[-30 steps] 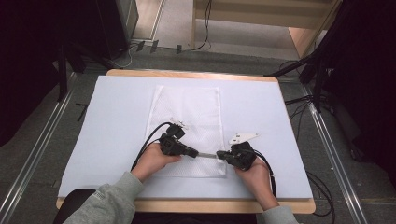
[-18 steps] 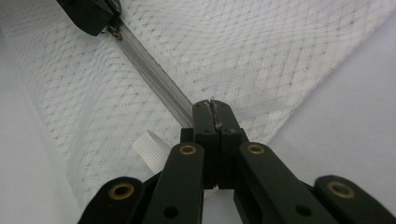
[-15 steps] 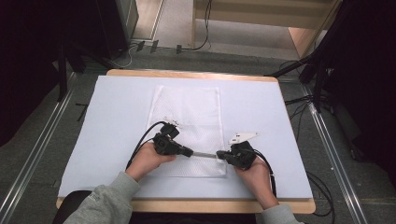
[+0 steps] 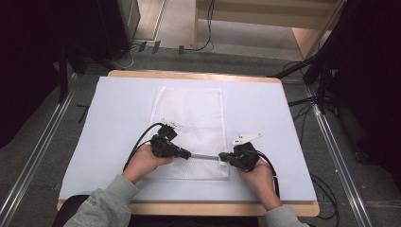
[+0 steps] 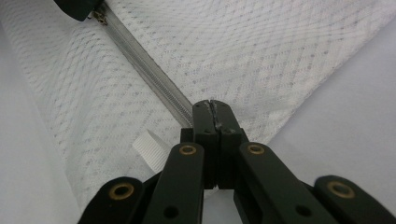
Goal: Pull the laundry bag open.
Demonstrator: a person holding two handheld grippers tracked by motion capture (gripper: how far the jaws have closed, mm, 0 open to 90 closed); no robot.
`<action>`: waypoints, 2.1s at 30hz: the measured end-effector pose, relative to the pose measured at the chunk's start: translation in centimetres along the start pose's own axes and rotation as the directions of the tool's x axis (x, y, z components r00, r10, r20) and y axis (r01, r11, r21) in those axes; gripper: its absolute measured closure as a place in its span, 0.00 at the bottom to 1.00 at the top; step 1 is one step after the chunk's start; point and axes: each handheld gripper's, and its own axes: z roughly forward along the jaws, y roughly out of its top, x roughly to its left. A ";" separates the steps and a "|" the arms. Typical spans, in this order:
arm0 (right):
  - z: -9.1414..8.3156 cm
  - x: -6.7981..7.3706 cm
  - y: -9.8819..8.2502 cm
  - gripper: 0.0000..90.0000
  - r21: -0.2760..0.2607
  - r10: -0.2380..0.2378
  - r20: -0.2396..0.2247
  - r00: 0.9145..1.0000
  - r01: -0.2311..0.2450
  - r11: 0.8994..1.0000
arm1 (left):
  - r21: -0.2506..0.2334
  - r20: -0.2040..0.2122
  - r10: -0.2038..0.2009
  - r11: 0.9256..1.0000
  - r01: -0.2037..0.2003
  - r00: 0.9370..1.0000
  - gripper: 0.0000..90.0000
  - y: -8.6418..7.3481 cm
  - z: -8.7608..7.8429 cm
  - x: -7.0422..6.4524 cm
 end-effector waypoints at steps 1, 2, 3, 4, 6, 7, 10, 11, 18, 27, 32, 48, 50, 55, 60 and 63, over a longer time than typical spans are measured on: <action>0.0 0.0 0.0 1.00 0.000 0.000 -0.001 1.000 0.000 1.000 | -0.004 0.002 -0.006 1.000 0.006 1.000 0.98 -0.1 -0.2 0.1; 0.0 0.0 0.0 1.00 0.000 0.001 -0.003 1.000 -0.001 1.000 | -0.004 0.002 -0.004 1.000 0.004 1.000 0.98 -0.1 -0.3 0.1; 0.0 0.0 0.0 1.00 -0.001 -0.002 -0.005 1.000 0.002 1.000 | -0.005 0.004 -0.006 1.000 0.006 1.000 0.98 -0.1 -0.3 0.1; 0.1 0.0 0.1 1.00 0.000 -0.004 -0.006 1.000 0.004 1.000 | -0.004 0.003 -0.007 1.000 0.007 1.000 0.98 -0.2 -0.3 0.1; 0.1 0.0 0.1 1.00 0.001 -0.006 -0.010 1.000 0.006 1.000 | 0.002 0.004 0.000 1.000 0.000 1.000 0.98 -0.3 -0.4 0.1; 0.1 0.0 0.1 1.00 0.004 -0.003 -0.011 1.000 0.003 1.000 | 0.006 -0.004 0.000 1.000 0.000 1.000 0.98 -0.3 -0.4 0.1; 0.1 0.0 0.2 1.00 0.008 -0.003 -0.010 1.000 0.003 1.000 | 0.002 -0.004 -0.016 1.000 0.016 1.000 0.98 -0.5 -0.7 0.5; 0.1 0.0 0.2 1.00 0.009 -0.004 -0.011 1.000 0.004 1.000 | -0.003 0.001 -0.025 1.000 0.025 1.000 0.98 -0.6 -0.8 0.5; 0.2 0.0 0.2 1.00 0.009 -0.015 -0.009 1.000 0.016 1.000 | 0.004 -0.028 -0.026 1.000 0.026 0.999 0.98 -1.2 -1.5 0.7; 0.2 -0.1 0.3 1.00 0.010 -0.025 -0.013 1.000 0.025 1.000 | -0.024 -0.038 -0.050 0.998 0.049 0.998 0.98 -2.2 -3.1 1.2; 0.2 0.0 0.3 1.00 0.012 -0.022 -0.011 1.000 0.022 1.000 | -0.032 -0.037 -0.058 0.998 0.057 0.998 0.98 -2.5 -3.6 1.5; 0.2 0.0 0.3 1.00 0.011 -0.019 -0.013 1.000 0.019 1.000 | -0.029 -0.036 -0.057 0.998 0.056 0.998 0.98 -3.1 -4.4 1.8; 0.2 0.0 0.3 1.00 0.011 -0.019 -0.014 1.000 0.019 1.000 | -0.031 -0.029 -0.060 0.998 0.059 0.998 0.98 -3.1 -4.5 1.8; 0.2 0.0 0.3 1.00 0.011 -0.018 -0.016 1.000 0.018 1.000 | -0.034 -0.035 -0.067 0.997 0.066 0.997 0.98 -3.4 -4.9 2.1; 0.2 0.0 0.3 1.00 0.010 -0.017 -0.016 1.000 0.017 1.000 | -0.045 -0.031 -0.067 0.997 0.065 0.997 0.98 -3.7 -5.4 2.1; 0.2 0.0 0.3 1.00 0.013 -0.010 -0.015 1.000 0.010 1.000 | -0.039 -0.029 -0.062 0.997 0.061 0.998 0.98 -3.7 -5.4 2.1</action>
